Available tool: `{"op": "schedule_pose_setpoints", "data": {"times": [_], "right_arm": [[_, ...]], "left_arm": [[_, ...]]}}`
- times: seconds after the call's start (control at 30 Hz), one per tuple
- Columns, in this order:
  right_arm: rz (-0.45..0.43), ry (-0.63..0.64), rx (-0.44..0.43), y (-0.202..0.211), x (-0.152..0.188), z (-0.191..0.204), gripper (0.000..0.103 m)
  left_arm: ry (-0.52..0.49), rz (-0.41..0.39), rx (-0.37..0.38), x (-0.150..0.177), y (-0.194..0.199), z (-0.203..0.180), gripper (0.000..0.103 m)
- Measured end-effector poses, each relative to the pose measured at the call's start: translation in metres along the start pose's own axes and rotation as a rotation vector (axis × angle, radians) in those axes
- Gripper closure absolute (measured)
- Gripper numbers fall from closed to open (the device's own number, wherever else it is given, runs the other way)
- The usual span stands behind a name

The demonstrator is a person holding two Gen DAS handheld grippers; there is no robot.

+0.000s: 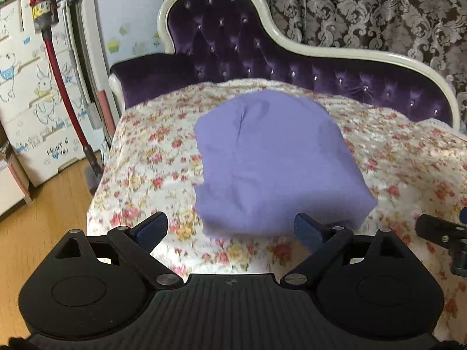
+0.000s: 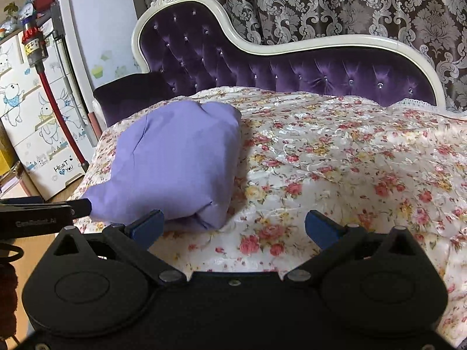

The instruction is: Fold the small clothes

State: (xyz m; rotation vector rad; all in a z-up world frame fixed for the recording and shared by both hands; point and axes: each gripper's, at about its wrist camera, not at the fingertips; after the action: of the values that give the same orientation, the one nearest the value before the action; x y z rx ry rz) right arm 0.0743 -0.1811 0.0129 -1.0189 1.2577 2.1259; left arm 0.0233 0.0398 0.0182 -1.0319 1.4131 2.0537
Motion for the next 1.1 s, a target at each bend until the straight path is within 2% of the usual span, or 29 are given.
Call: {"op": "schedule_pose_setpoints", "data": {"times": [0.47, 1.1], "right_arm": [[0.045, 0.01, 0.014, -0.006, 0.002, 0.003, 0.0], [0.105, -0.044, -0.001, -0.025, 0.003, -0.004, 0.0]], "left_arm": [[0.029, 0.123, 0.013, 0.021, -0.016, 0.007, 0.009], [0.017, 0.18, 0.022, 0.025, -0.033, 0.001, 0.009]]}}
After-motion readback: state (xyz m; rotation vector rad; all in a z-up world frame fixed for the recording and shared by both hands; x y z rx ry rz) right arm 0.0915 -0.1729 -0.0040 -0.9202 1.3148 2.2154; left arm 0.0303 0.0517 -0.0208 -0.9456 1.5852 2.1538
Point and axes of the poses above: each gripper's, at about its wrist camera, not at the fingertips, and y roughly against the way its jaws point, z to its left, x to its underside, and after that the axes turned 8 degrees about -x, right-handed
